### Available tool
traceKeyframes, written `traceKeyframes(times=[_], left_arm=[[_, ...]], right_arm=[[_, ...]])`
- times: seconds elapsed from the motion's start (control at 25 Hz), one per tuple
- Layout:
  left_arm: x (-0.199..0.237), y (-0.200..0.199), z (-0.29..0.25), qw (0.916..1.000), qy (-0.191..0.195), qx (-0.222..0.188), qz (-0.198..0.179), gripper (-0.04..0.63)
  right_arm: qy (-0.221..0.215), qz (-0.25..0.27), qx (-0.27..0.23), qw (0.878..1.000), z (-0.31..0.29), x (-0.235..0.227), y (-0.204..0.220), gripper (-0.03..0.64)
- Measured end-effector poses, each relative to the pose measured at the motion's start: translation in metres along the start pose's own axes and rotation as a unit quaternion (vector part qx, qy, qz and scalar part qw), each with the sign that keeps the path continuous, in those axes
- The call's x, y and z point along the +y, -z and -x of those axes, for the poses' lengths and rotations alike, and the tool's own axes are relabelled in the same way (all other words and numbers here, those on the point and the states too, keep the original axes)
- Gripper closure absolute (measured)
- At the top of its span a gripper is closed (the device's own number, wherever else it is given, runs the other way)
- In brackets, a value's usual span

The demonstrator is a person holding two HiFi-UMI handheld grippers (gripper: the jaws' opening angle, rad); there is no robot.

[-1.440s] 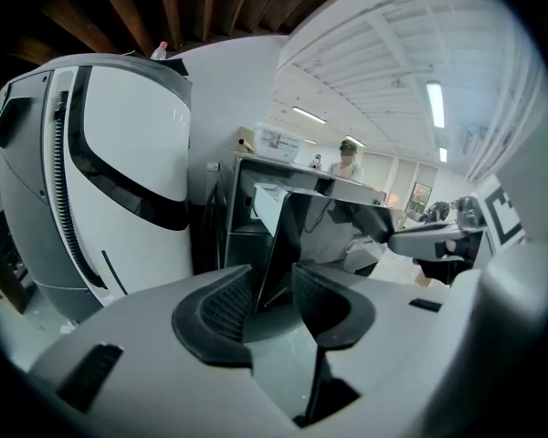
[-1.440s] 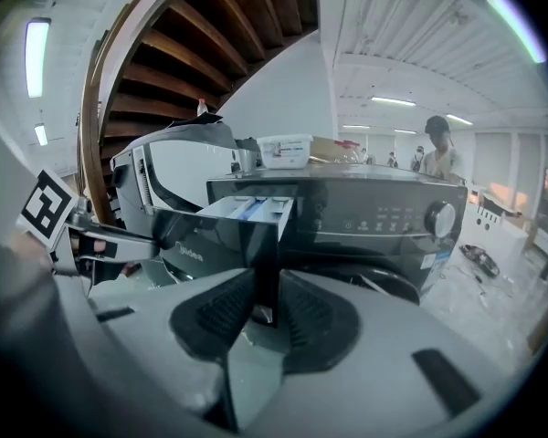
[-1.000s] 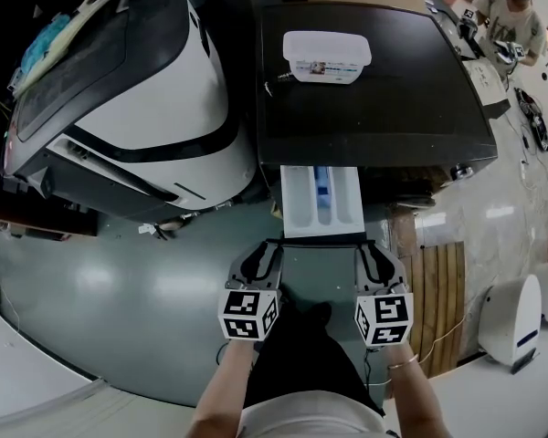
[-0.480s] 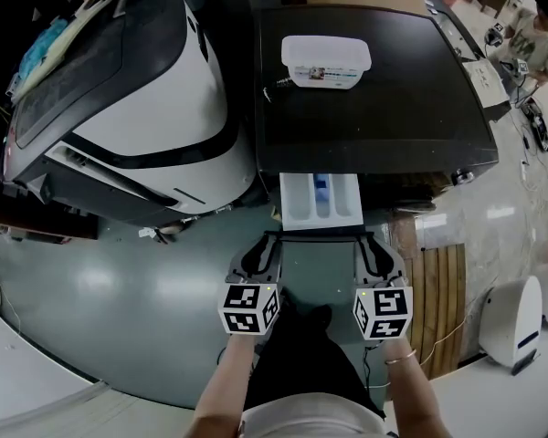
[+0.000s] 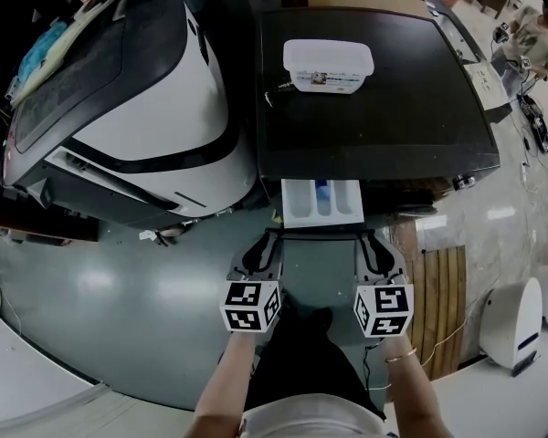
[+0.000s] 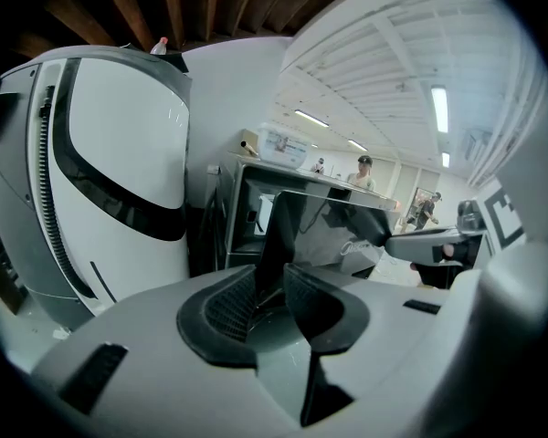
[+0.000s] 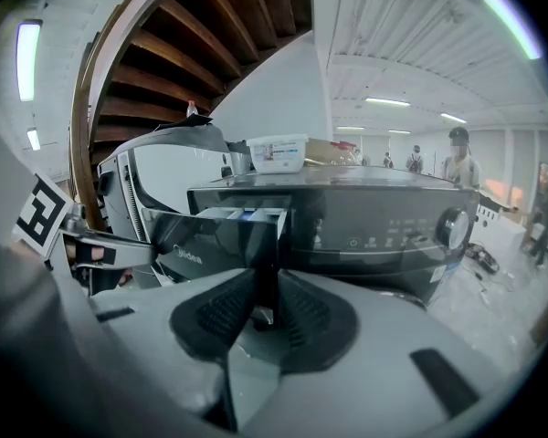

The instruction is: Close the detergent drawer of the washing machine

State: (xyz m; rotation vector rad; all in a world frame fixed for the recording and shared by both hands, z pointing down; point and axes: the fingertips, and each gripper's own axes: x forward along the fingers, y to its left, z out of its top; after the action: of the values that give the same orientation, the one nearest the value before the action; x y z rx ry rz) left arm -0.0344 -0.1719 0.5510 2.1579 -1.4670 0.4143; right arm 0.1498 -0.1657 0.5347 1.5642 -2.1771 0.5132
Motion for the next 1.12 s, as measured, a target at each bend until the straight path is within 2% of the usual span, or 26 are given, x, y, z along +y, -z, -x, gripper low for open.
traceKeyframes(times=[1.12], left_arm=[[0.008,-0.013,-0.018,1.0,0.003,-0.001,0.002,0.518]], right_arm=[[0.009,-0.005,-0.002,1.0,-0.019,-0.006,-0.013,0.545]])
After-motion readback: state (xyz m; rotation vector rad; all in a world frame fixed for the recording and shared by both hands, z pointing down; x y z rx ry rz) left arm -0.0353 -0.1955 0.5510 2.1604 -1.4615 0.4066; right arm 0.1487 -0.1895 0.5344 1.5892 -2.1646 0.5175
